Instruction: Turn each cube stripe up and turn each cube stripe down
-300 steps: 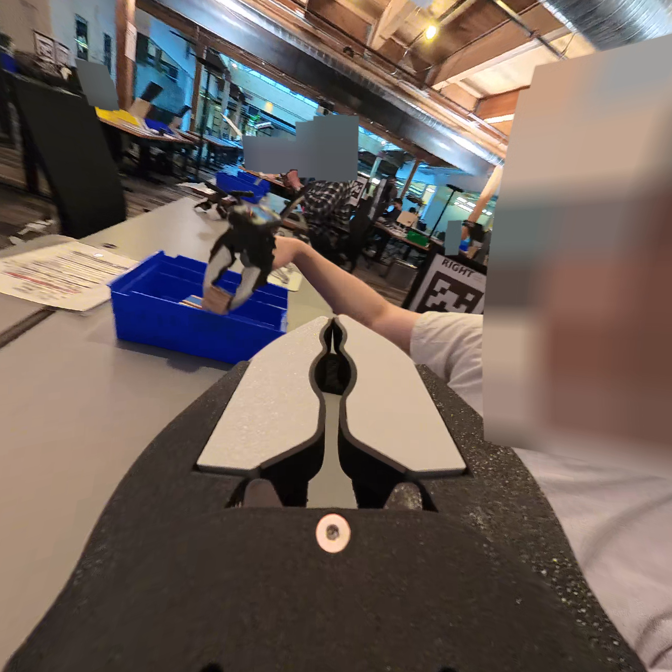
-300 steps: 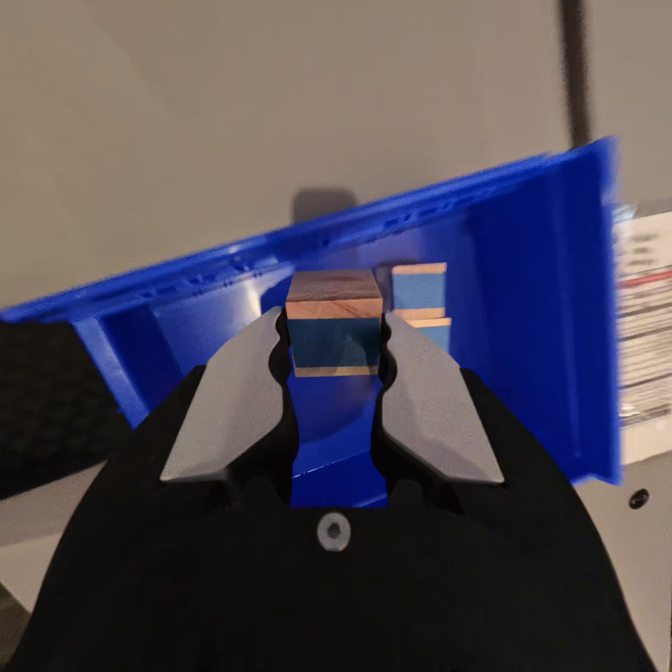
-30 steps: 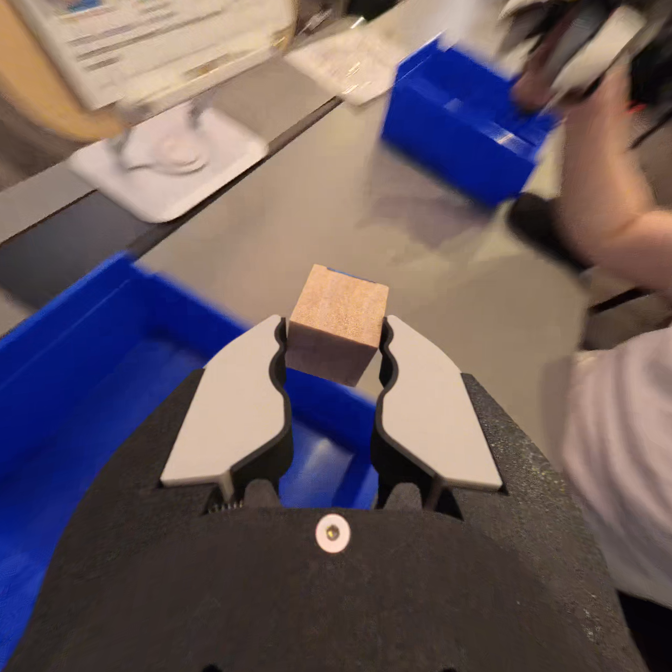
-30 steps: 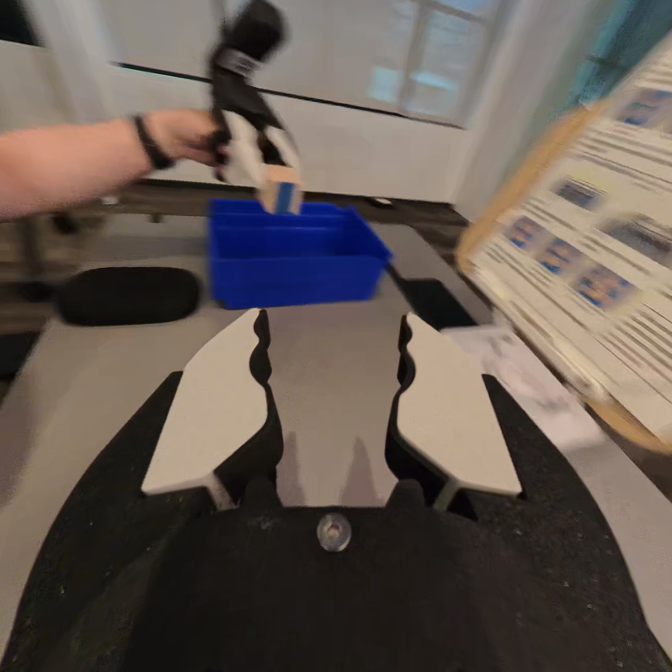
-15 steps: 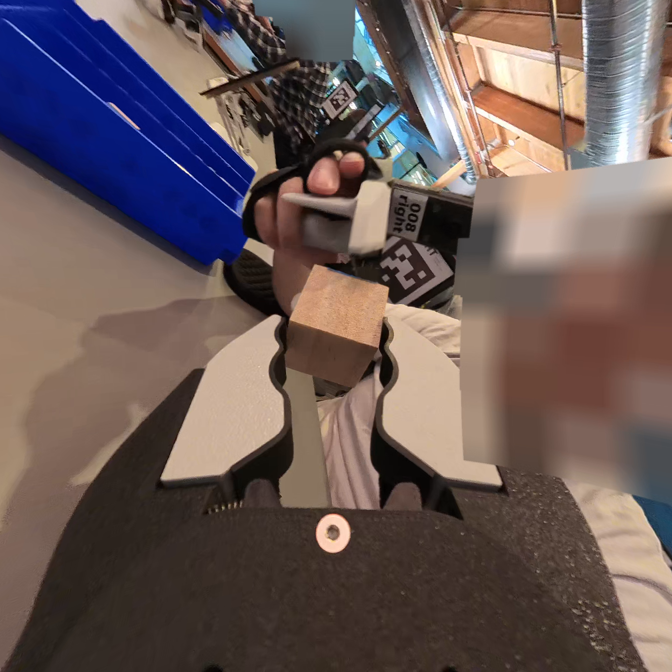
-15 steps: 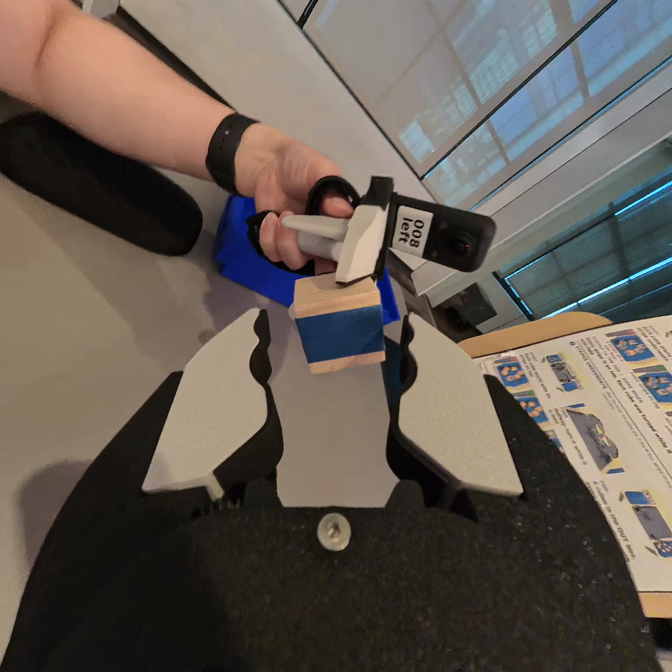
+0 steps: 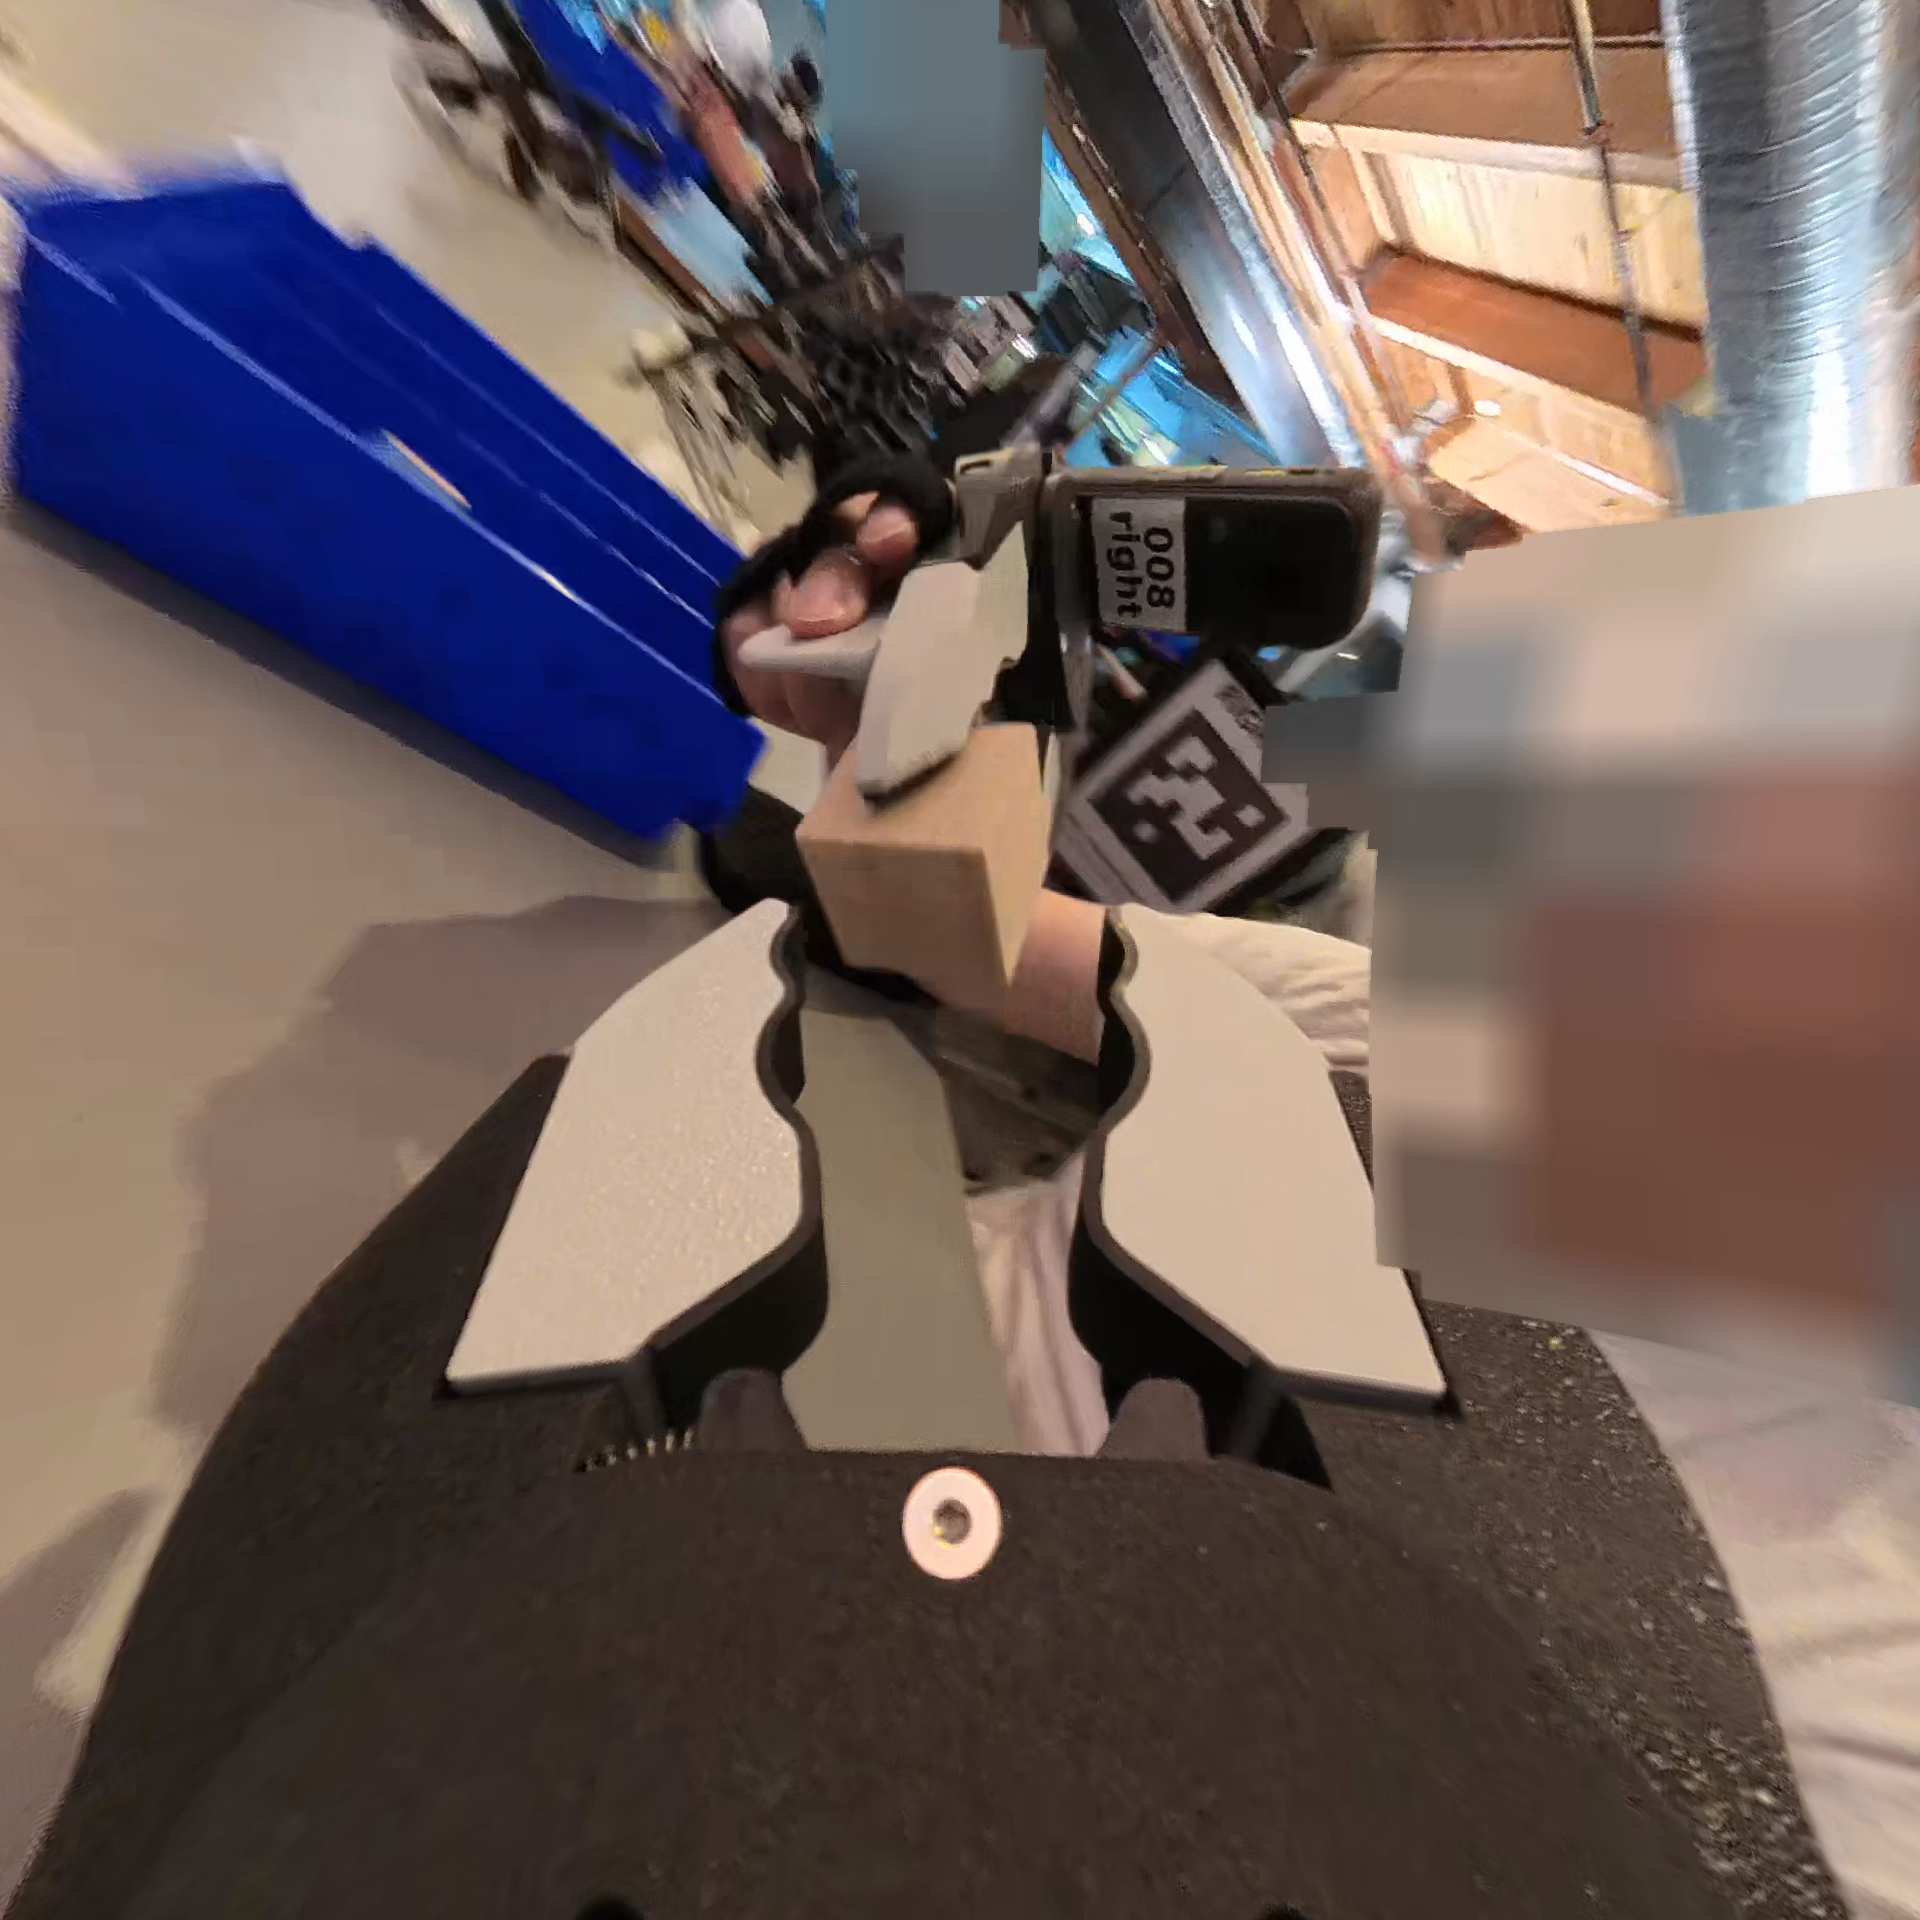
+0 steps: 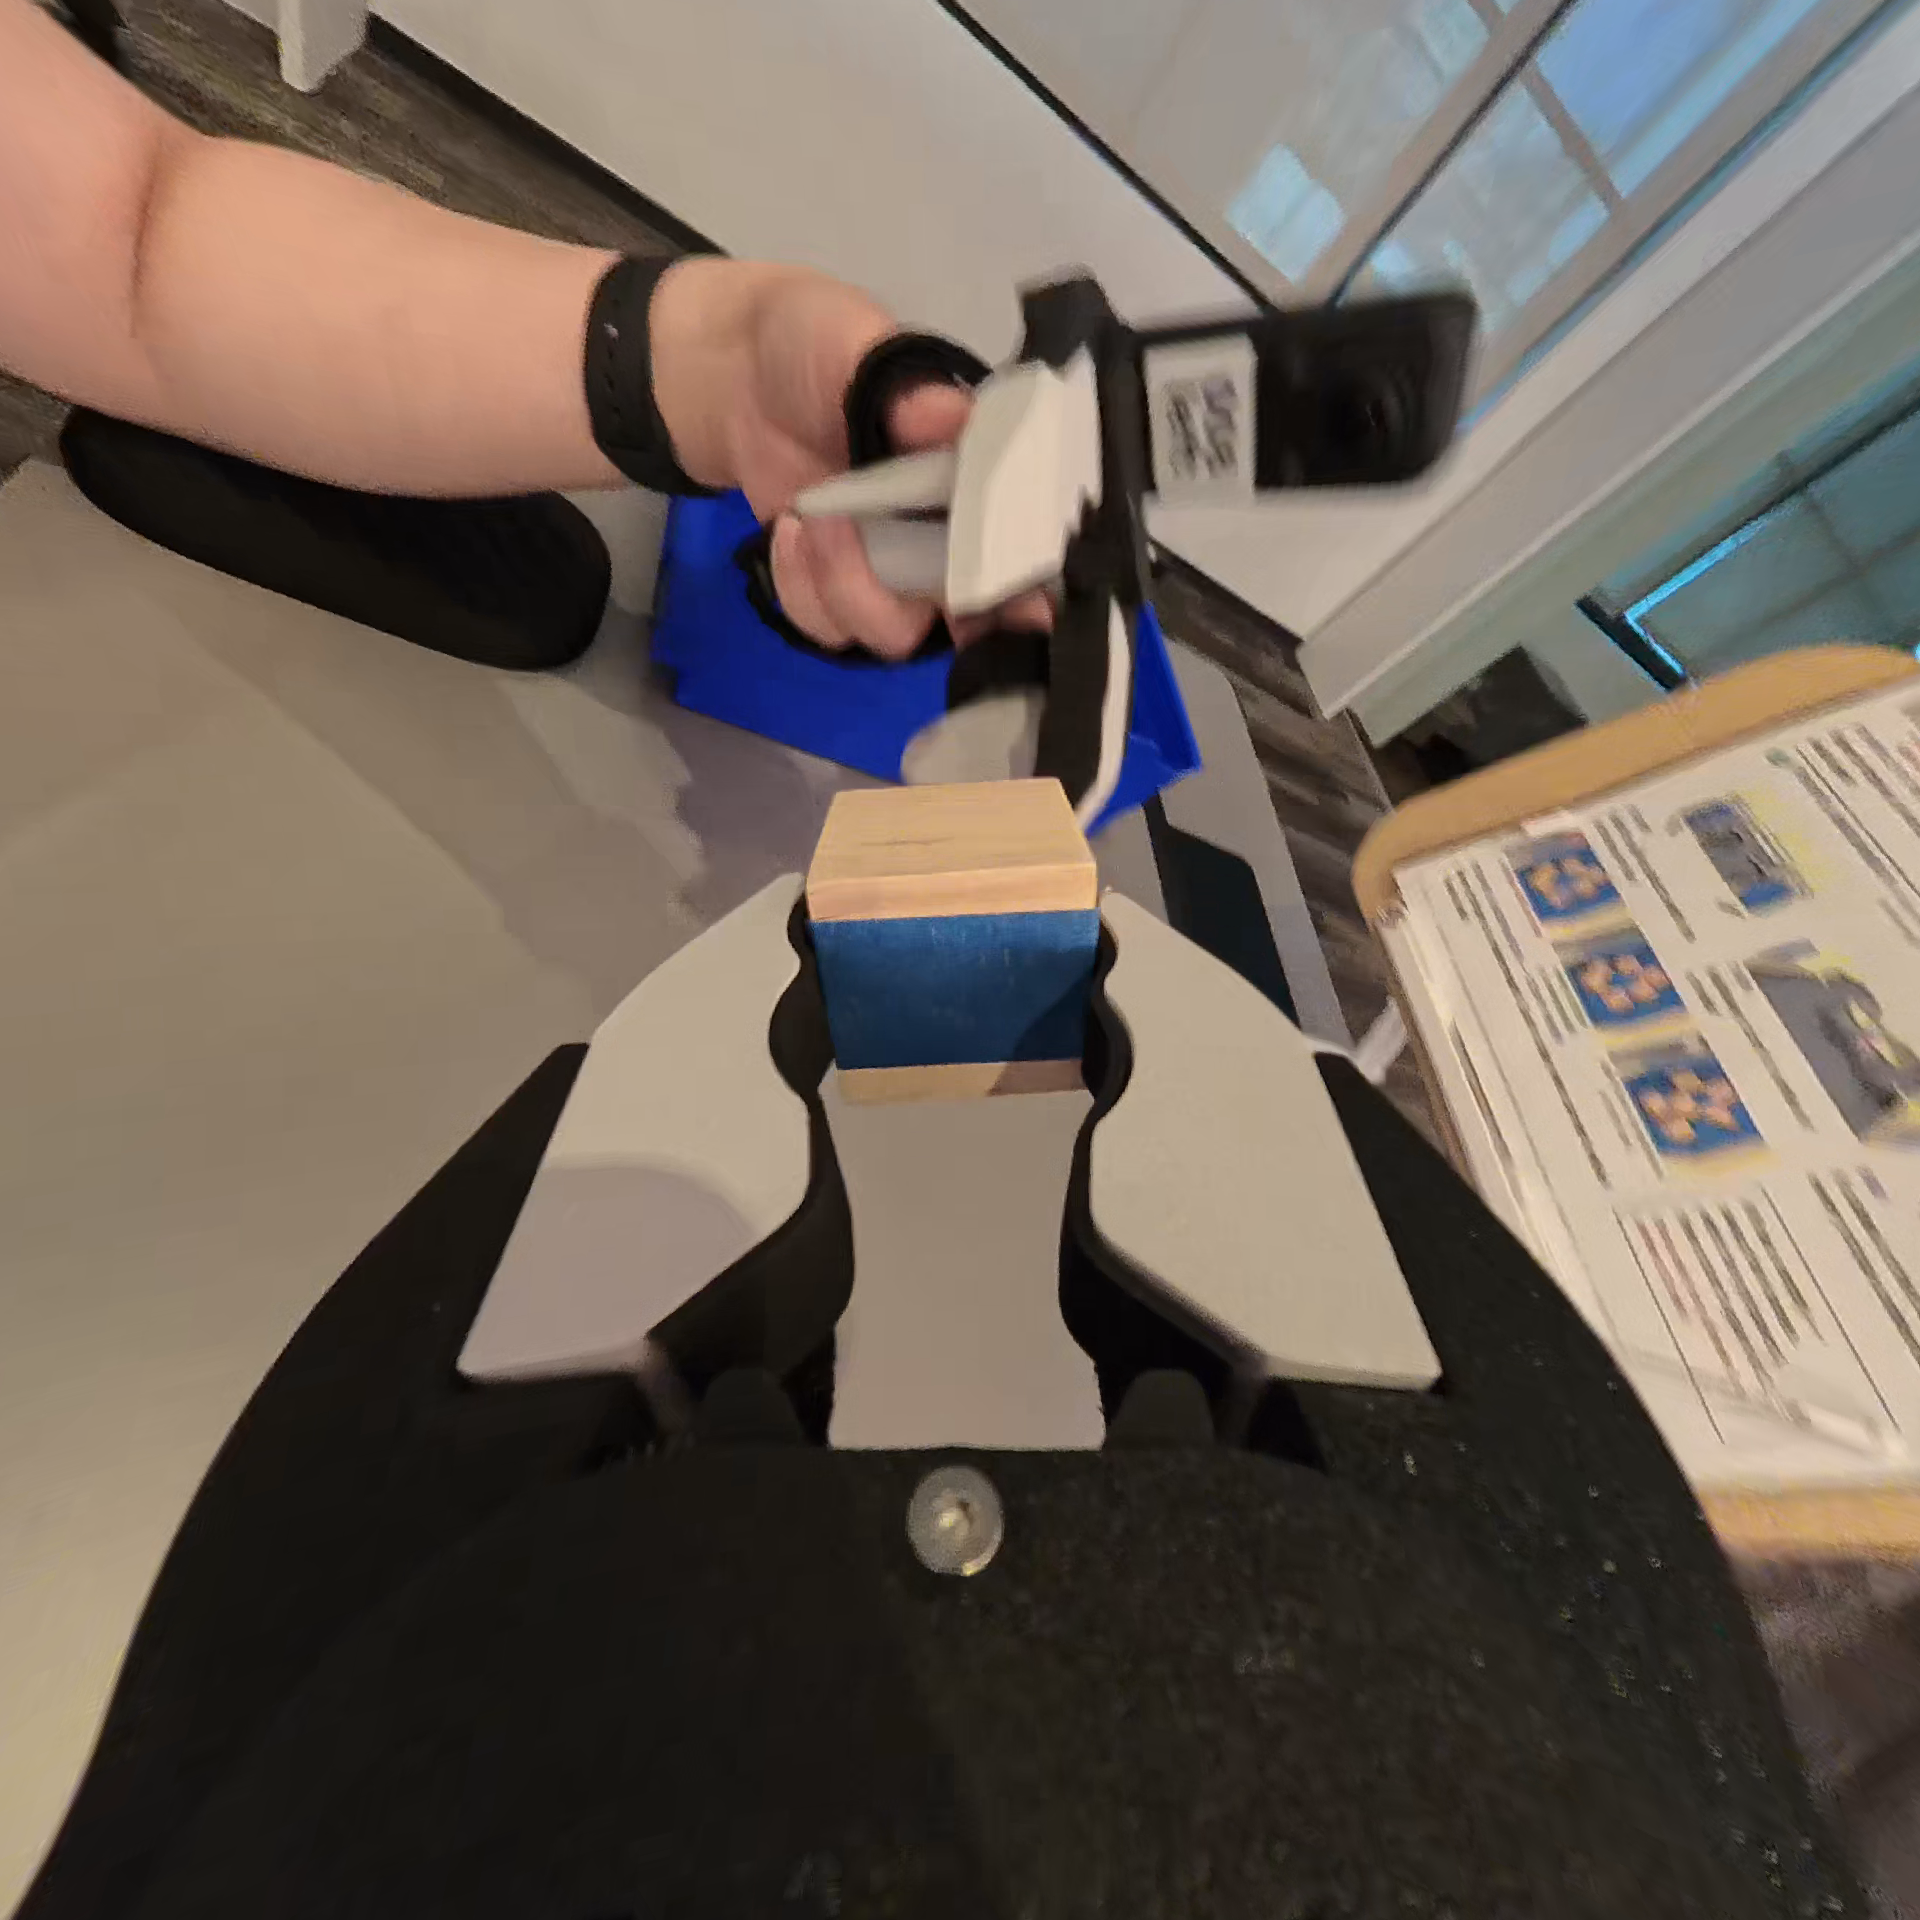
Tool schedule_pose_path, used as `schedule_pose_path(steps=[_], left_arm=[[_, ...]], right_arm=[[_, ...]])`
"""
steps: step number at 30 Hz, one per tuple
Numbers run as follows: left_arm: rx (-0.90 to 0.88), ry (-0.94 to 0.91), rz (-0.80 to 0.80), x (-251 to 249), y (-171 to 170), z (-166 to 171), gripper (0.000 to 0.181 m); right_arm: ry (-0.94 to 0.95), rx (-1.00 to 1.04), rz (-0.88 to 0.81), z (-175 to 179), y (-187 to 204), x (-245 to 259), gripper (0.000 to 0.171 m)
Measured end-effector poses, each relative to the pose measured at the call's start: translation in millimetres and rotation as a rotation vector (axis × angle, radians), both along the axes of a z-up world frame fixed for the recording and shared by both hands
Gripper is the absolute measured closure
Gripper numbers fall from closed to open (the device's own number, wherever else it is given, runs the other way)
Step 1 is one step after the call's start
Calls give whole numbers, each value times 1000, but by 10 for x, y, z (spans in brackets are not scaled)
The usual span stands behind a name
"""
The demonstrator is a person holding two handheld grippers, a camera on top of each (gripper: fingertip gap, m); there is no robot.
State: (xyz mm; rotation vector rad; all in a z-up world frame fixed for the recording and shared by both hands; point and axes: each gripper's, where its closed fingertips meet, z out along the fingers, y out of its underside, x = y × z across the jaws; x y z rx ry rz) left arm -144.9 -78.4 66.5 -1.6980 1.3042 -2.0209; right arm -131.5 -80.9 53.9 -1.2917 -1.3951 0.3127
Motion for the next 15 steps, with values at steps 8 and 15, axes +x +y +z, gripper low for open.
schedule_pose_path(steps=[8,15], left_arm=[[437,-71,296,-460,288,425,126],[498,-72,299,-517,210,497,131]], right_arm=[[-128,-176,-333,45,-16,1982,125],[-511,-564,-577,-706,-334,3375,124]])
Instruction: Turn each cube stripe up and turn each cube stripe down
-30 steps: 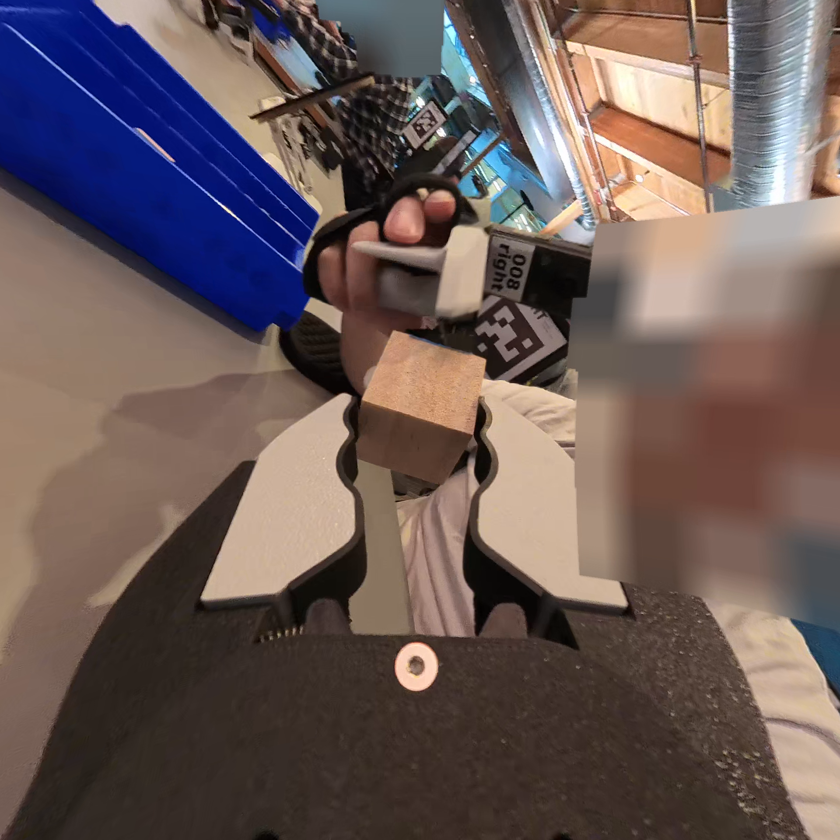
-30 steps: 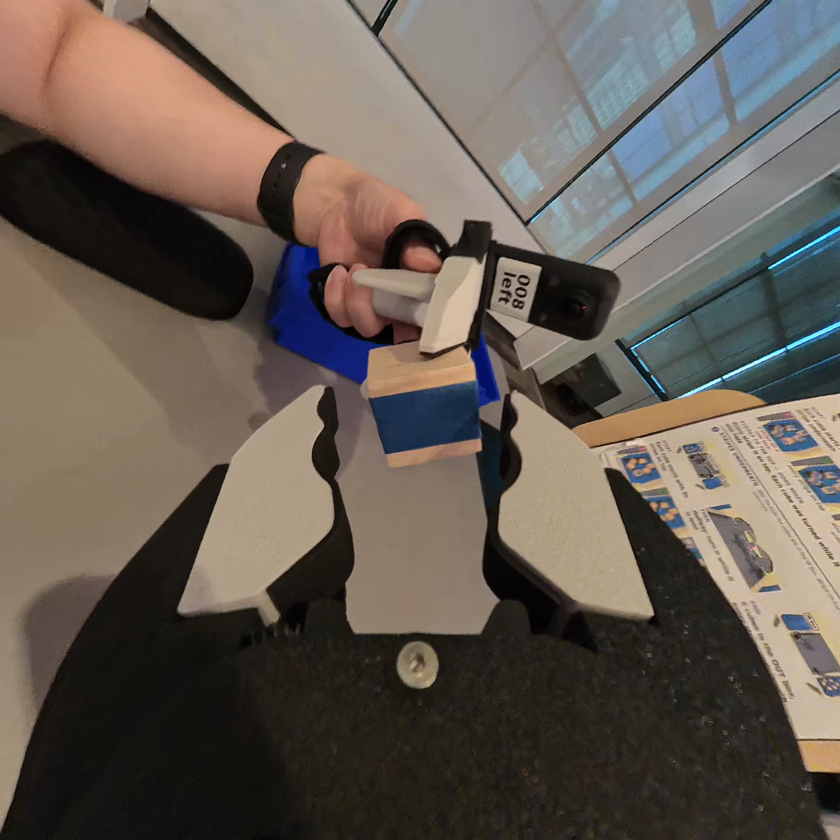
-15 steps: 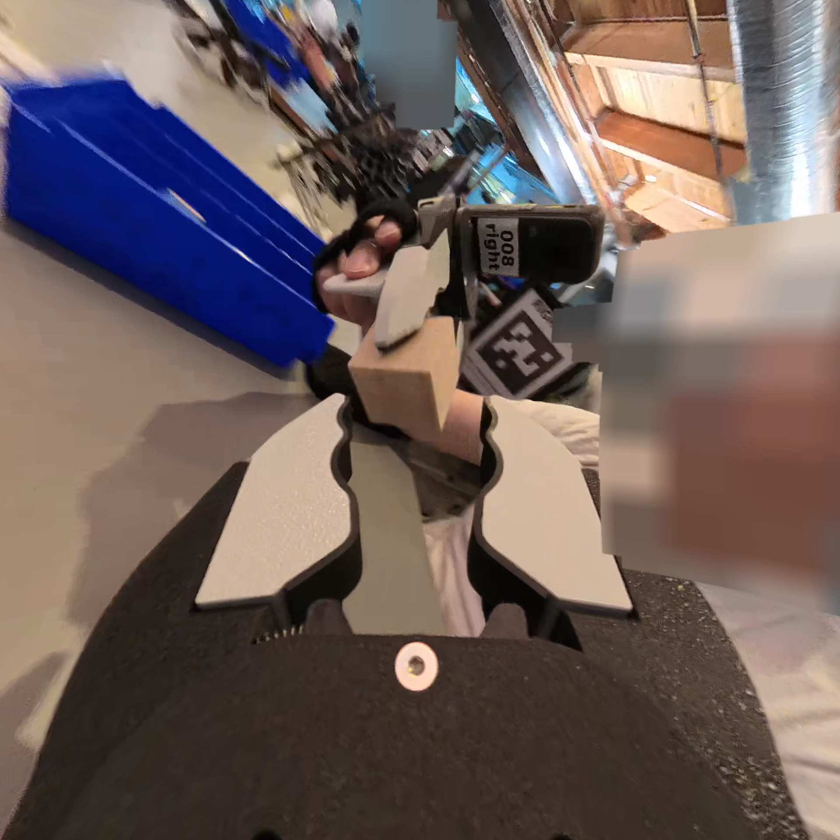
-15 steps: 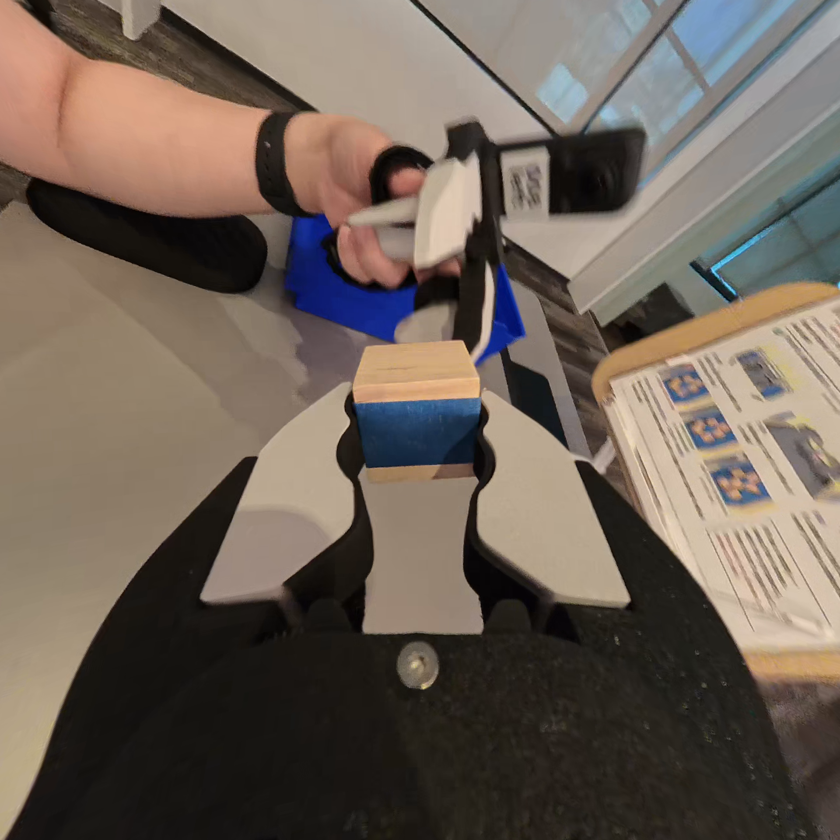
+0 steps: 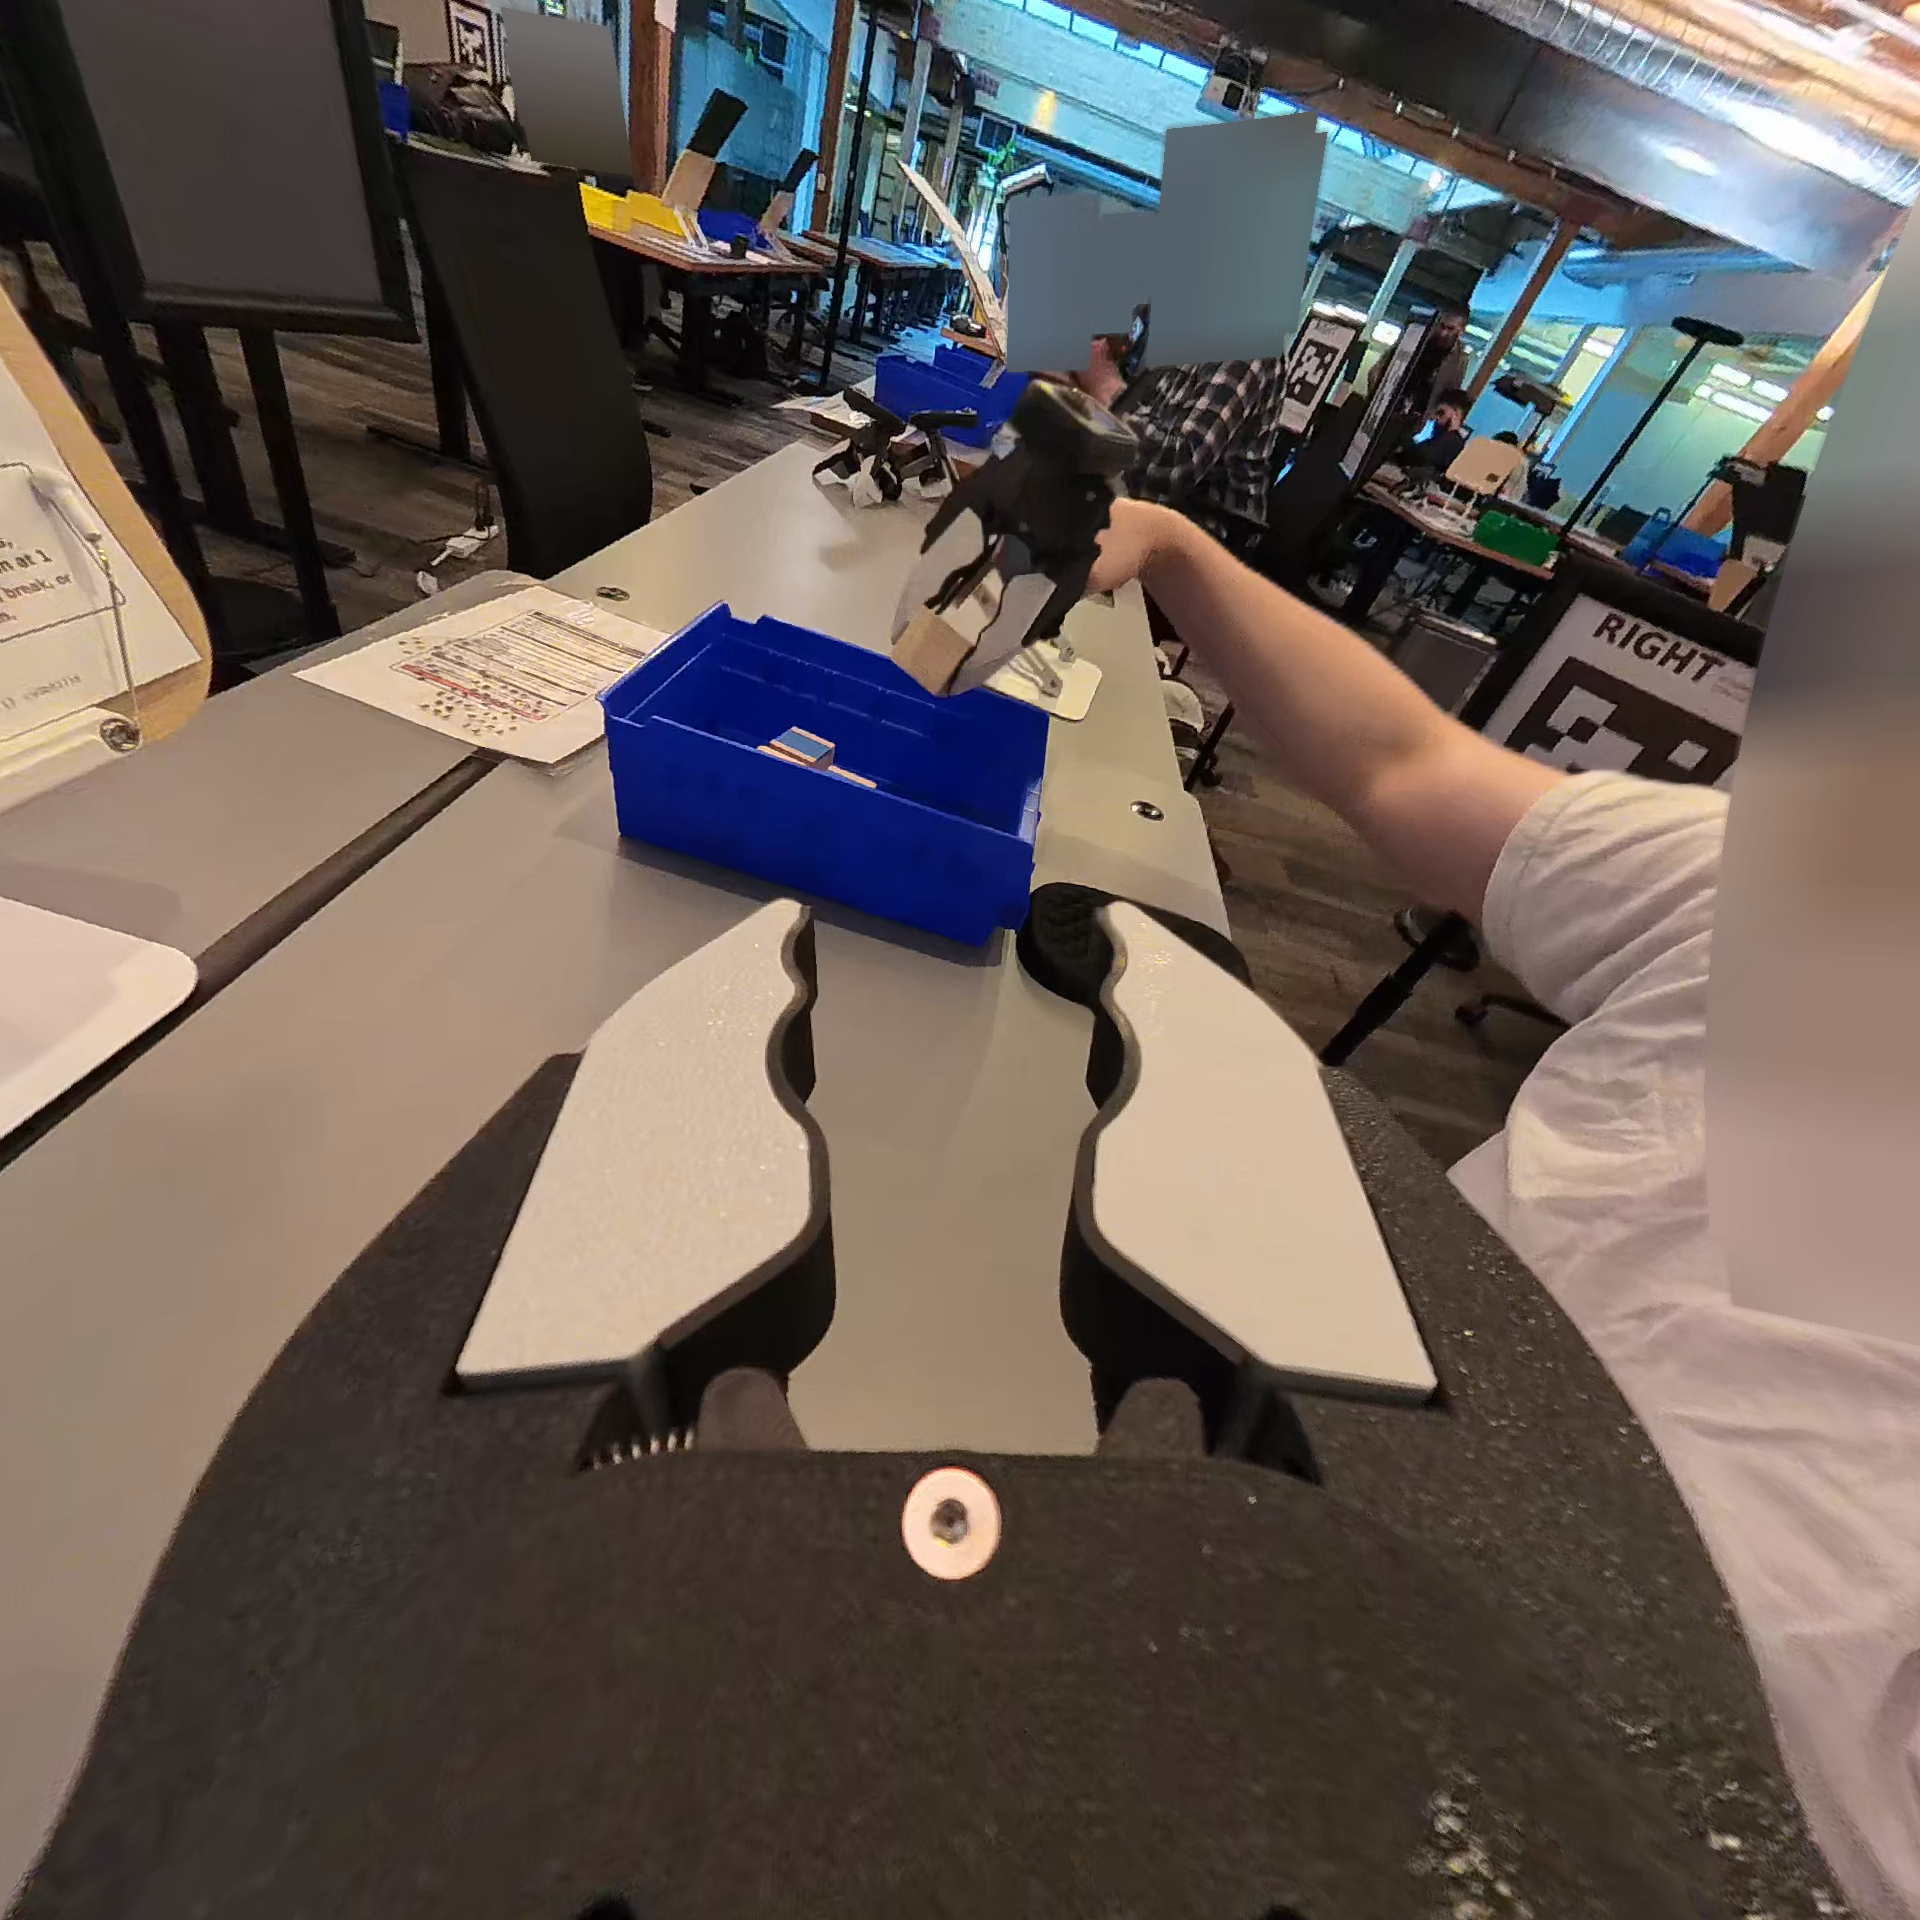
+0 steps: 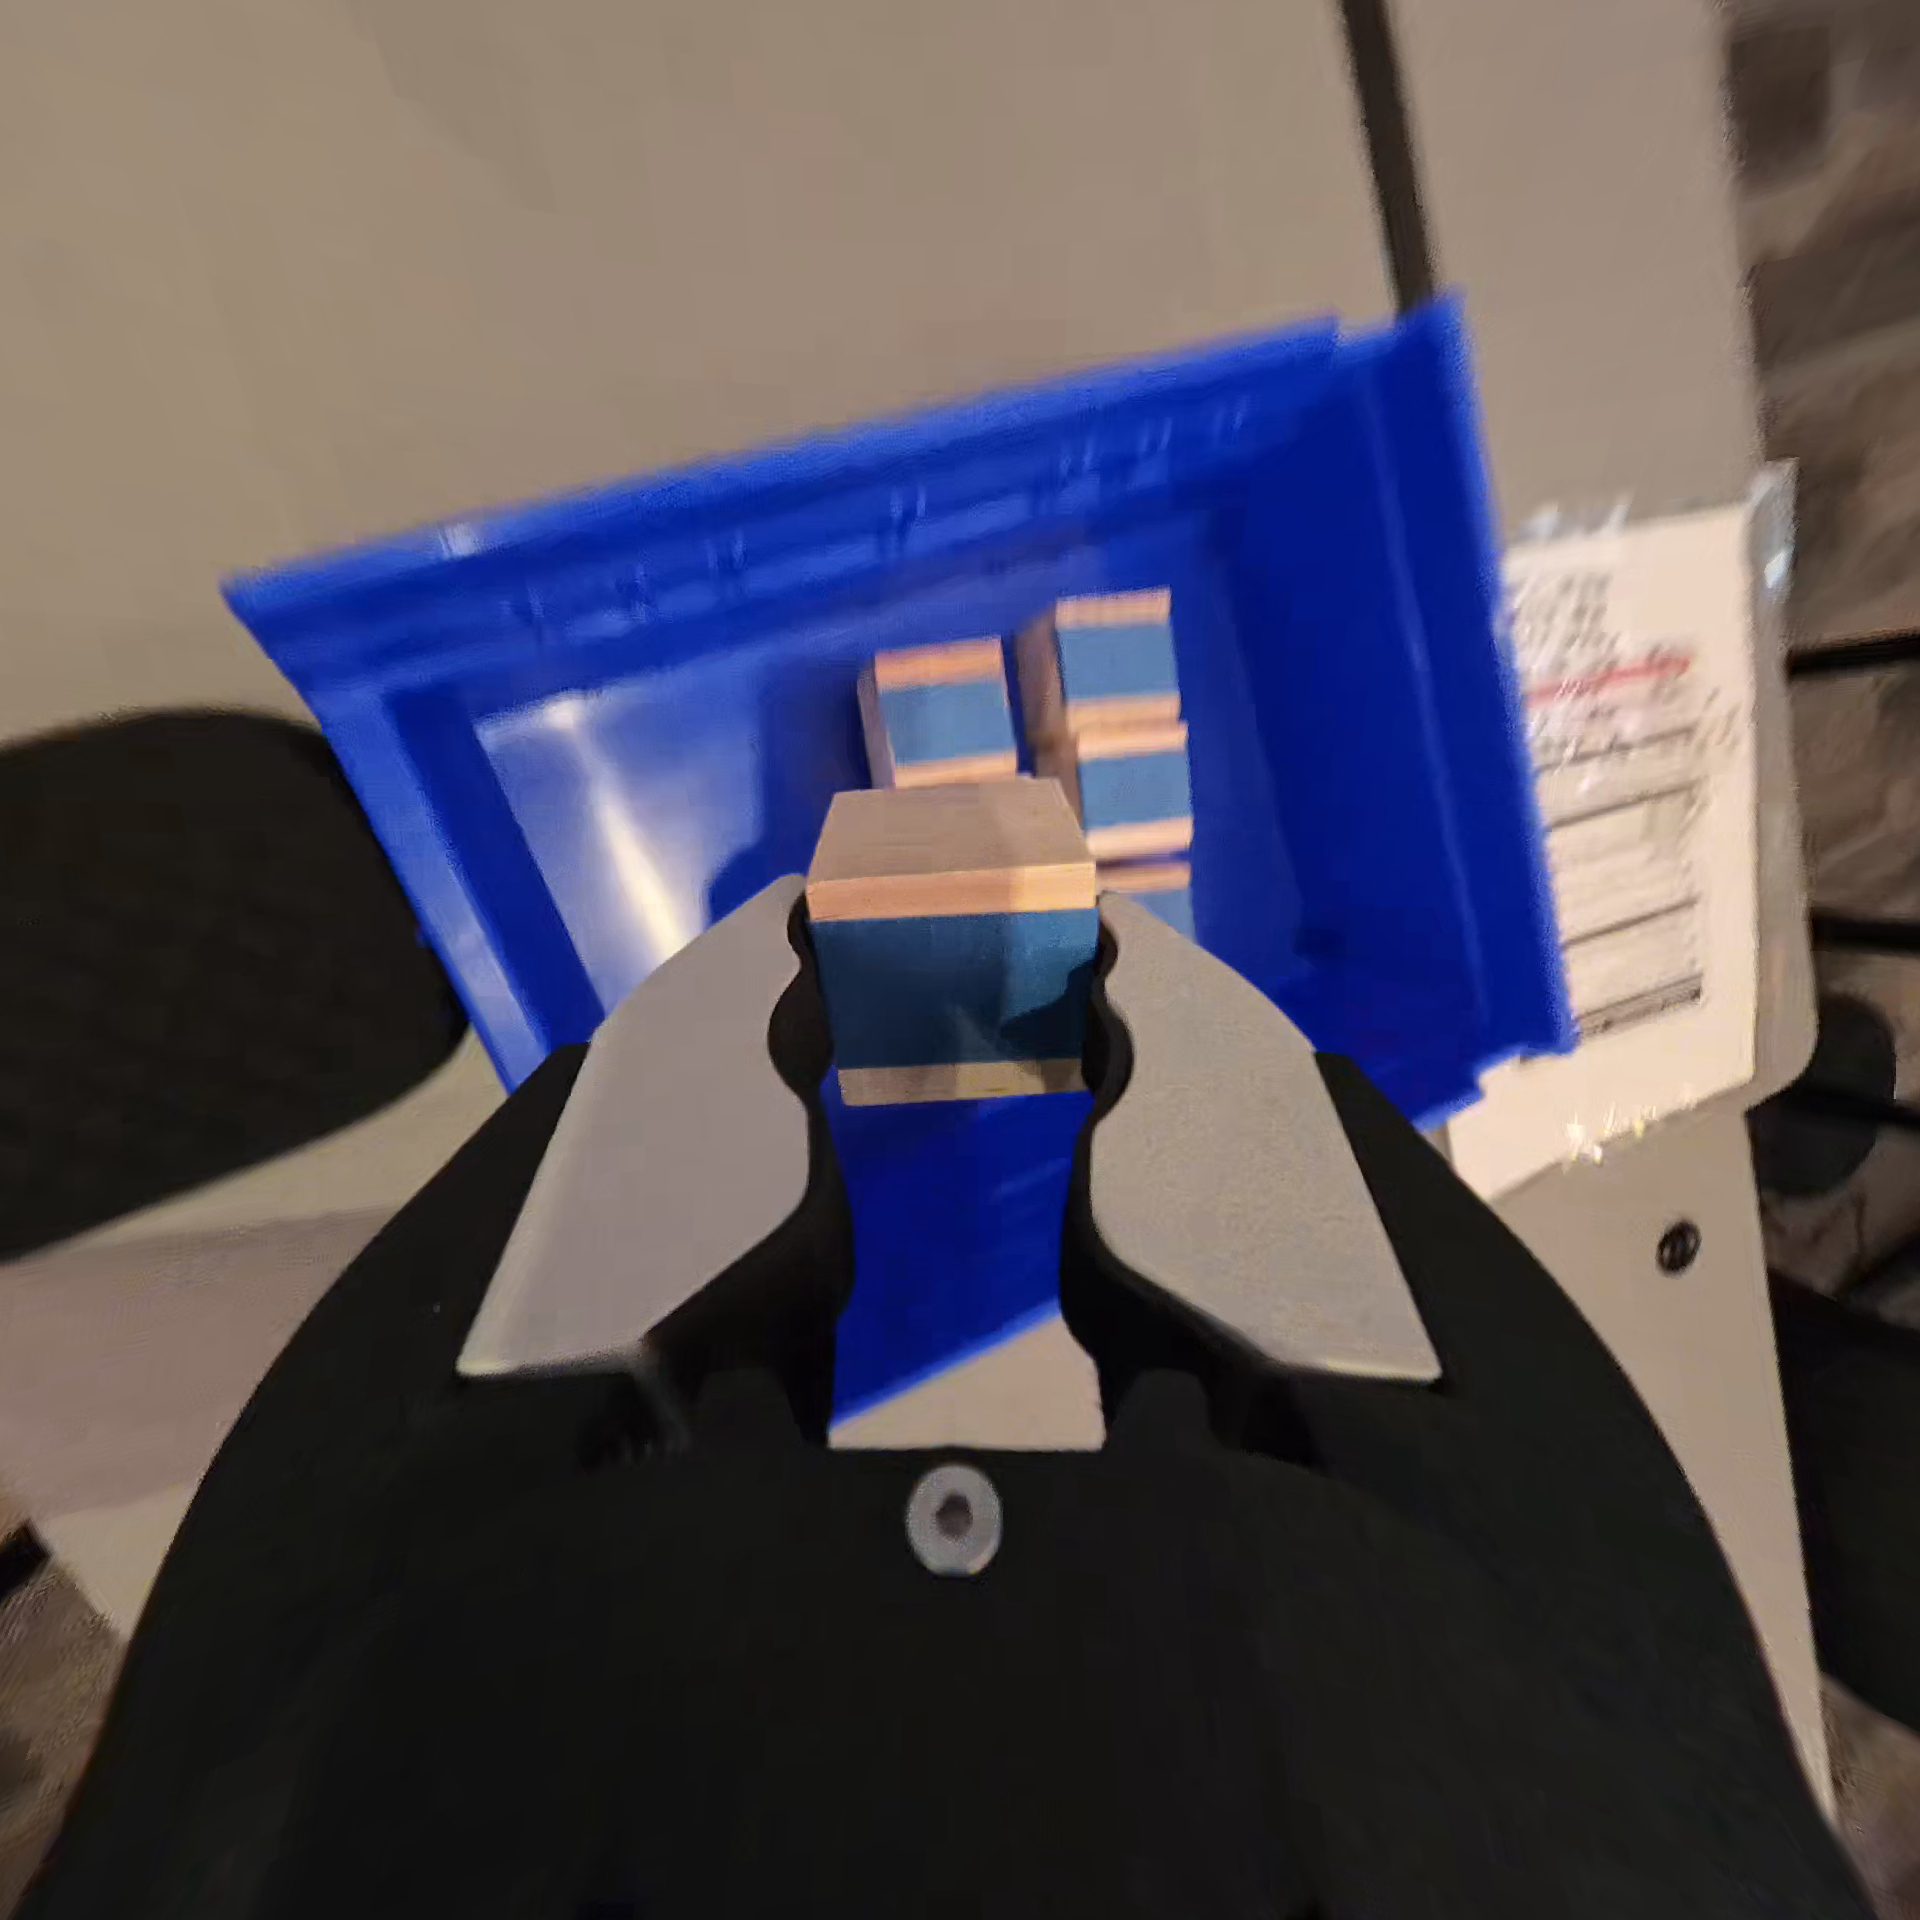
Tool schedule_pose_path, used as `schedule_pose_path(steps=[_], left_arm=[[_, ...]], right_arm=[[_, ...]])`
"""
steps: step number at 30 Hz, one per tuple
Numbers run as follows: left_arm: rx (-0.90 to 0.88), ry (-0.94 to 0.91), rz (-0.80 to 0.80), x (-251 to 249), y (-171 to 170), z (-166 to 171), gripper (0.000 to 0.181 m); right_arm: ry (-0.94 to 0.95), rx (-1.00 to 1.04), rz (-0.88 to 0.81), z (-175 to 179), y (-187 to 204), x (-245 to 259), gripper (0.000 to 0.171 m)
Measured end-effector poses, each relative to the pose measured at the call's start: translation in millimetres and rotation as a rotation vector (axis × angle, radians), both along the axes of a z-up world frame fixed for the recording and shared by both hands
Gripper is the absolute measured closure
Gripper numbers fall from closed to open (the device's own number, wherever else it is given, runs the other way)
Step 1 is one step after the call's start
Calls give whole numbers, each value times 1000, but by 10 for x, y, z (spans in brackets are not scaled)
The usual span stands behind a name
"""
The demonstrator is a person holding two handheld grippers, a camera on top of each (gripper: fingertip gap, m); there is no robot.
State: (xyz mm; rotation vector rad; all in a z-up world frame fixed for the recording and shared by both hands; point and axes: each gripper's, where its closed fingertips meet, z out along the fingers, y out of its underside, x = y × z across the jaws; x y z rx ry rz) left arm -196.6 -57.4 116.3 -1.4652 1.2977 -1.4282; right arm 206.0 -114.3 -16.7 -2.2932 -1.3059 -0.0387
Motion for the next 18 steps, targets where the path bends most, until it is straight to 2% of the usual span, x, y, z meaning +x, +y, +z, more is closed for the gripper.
schedule_pose_path(steps=[9,18], left_arm=[[105,13,28,139,-109,-39,136],[92,-27,52,149,-50,-33,139]], right_arm=[[-151,-172,23,-484,-125,274,124],[-210,-226,31,-679,-85,424,125]])
